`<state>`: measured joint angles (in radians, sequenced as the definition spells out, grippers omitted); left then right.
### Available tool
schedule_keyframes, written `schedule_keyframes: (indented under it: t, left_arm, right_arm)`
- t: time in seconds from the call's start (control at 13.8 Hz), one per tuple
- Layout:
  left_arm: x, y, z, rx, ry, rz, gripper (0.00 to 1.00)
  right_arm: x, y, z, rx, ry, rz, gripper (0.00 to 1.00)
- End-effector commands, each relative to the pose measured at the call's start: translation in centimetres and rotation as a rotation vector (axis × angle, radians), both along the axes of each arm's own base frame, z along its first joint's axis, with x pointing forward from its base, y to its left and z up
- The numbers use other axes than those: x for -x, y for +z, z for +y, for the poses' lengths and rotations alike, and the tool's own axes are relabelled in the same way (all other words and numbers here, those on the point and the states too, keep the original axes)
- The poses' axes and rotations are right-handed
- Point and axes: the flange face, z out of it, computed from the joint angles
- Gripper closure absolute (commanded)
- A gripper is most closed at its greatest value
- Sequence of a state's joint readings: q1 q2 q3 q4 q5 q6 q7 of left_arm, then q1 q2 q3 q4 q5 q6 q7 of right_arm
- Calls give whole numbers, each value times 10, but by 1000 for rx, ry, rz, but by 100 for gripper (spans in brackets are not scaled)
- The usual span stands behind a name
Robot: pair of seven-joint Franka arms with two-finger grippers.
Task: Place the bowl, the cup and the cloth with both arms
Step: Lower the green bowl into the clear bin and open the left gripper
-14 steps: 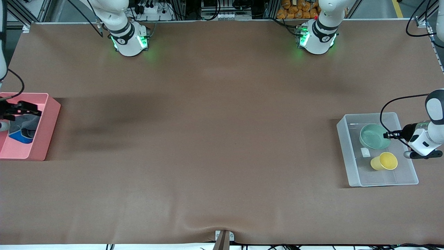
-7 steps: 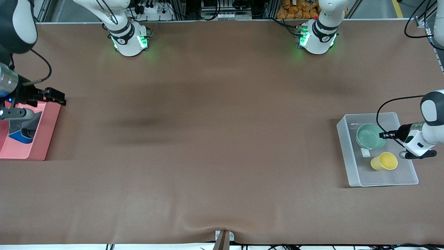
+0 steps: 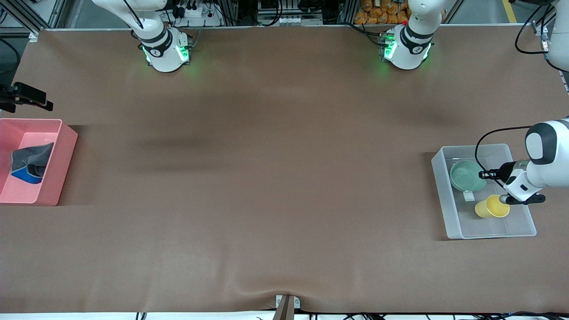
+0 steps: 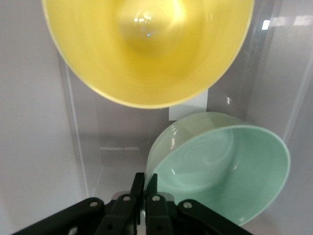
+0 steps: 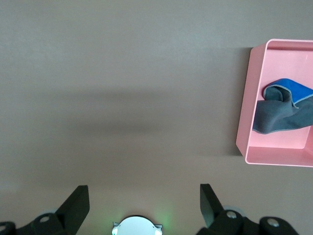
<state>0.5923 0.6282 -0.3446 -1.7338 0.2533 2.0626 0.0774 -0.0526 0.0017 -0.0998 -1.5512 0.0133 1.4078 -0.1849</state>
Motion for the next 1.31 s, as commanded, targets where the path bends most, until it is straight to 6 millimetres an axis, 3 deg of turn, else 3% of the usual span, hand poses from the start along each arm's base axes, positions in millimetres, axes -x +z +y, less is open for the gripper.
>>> schedule_keyframes:
  t: [0.0,0.15,0.36,0.51,0.94,1.24]
  left_arm:
    - [-2,-1,-2,-30,-9,-7,52]
    - [-2,-1,-3,-32,-13,-7,4]
    - [-4,8,-11,-41,-15,-3,0]
    - [-4,27,-15,-52,-23,4,0]
    - [-9,98,-29,-93,-53,-40,0]
    - [-20,165,-54,-126,-103,-147,0]
  right_arm:
    - [2,18,15,-7,-17,-29,0]
    - [-2,20,22,0,-59,-53,0]
    - [-5,22,27,-5,-87,-76,0]
    - [-7,23,27,-12,-89,-89,0]
    - [-7,21,28,-12,-87,-85,0]
    - [-8,22,29,-12,-86,-94,0]
